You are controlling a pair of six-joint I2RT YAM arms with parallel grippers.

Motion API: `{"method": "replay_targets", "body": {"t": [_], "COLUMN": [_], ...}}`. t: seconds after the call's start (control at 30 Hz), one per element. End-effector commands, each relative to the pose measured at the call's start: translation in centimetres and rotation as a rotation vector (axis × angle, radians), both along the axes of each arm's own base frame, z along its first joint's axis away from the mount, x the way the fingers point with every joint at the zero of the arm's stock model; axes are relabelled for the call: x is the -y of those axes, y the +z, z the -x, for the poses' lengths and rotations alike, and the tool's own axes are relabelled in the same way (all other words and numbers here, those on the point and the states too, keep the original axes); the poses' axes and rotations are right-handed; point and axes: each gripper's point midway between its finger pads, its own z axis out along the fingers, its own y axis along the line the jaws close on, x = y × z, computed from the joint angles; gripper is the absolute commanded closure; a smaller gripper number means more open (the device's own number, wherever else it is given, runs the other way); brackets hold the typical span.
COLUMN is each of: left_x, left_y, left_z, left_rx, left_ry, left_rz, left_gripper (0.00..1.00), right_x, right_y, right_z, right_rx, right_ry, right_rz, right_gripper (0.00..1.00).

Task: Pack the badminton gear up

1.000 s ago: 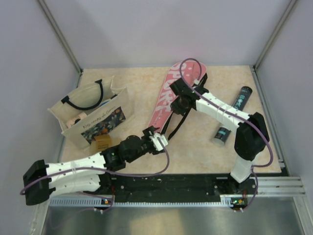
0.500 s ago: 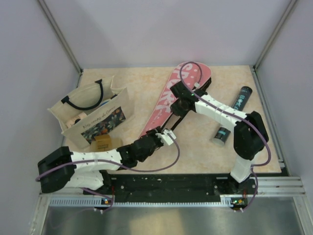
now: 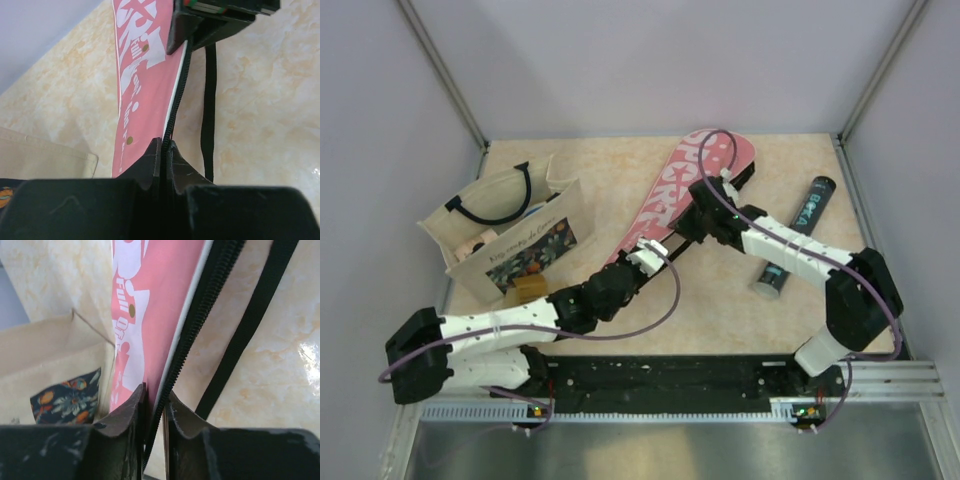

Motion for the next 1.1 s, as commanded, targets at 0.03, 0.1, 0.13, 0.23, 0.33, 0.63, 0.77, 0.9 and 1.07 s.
{"method": "replay_targets", "body": {"t": [0.03, 0.1, 0.13, 0.23, 0.33, 0.63, 0.77, 0.9, 1.07], "left_x": [-1.6, -1.5, -1.6, -1.7, -2.4, -3.3, -4.0, -4.5, -5.1], "left_y": [2.7, 3.0, 3.1, 3.7, 3.7, 7.3, 7.8, 8.5, 9.0], "left_z": [0.1, 0.4, 0.6, 0.9, 0.8, 1.6, 2.0, 2.8, 3.7], "left_rx": [-0.086, -0.142, -0.156, -0.278, -0.352, -0.425, -0.483, -0.516, -0.557], "left_ry": [0.082, 0.078, 0.070, 0.050, 0.078, 0.087, 0.140, 0.157, 0.181], "left_rz": [0.207, 0.268, 0.283, 0.382, 0.445, 0.595, 0.631, 0.684, 0.760], "left_gripper": [1.00, 1.00, 1.00, 1.00, 1.00, 1.00, 1.00, 1.00, 1.00], "right_x": [0.3, 0.8, 1.4, 4.8, 8.4, 17.7, 20.4, 20.2, 19.6], "right_y": [3.7, 4.4, 4.4, 5.9, 7.0, 6.6, 5.7, 2.9, -0.8], "right_z": [1.2, 1.7, 1.7, 1.0, 0.0, -4.6, -6.8, -7.8, -8.1], "right_rx": [0.247, 0.339, 0.362, 0.457, 0.503, 0.656, 0.625, 0.503, 0.422], "right_ry": [0.251, 0.342, 0.363, 0.441, 0.400, 0.312, 0.291, 0.275, 0.168], "right_rz": [-0.010, 0.012, 0.028, 0.064, 0.119, 0.359, 0.343, 0.167, 0.025], "right_gripper": [0.76, 0.69, 0.64, 0.58, 0.53, 0.54, 0.57, 0.52, 0.42]}}
